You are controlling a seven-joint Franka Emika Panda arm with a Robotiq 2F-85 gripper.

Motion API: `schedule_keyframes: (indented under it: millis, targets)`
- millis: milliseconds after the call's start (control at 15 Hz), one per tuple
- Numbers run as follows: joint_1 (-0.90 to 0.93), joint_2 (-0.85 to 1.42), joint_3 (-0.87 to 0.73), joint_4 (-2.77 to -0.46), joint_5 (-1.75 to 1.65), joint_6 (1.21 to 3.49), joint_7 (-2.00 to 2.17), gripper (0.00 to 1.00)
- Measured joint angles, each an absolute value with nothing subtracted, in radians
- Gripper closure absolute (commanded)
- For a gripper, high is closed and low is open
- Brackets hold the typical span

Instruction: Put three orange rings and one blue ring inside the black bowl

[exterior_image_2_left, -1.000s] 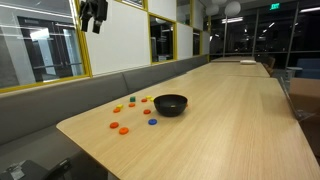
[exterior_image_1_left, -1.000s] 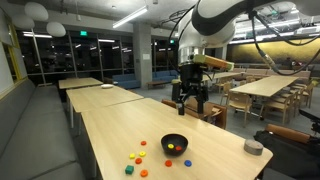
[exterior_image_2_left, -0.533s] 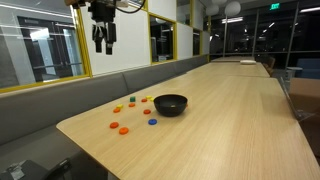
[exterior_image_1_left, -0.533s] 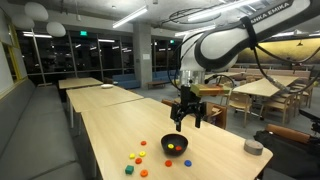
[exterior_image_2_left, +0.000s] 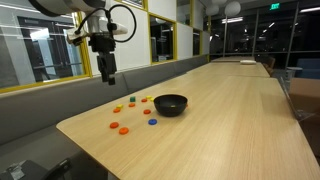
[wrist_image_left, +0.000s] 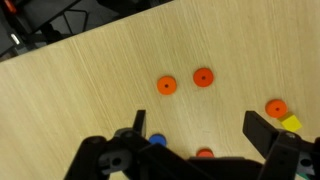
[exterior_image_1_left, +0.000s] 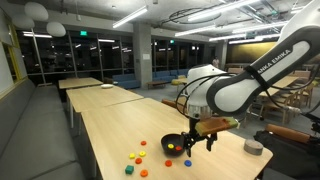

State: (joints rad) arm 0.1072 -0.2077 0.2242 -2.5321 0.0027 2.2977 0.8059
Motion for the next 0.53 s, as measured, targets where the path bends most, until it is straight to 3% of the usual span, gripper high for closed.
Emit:
schedule_keyframes:
  millis: [533]
  targets:
    - [0.065,-0.085,0.201,-2.619,-0.038,2.467,1.071,0.0]
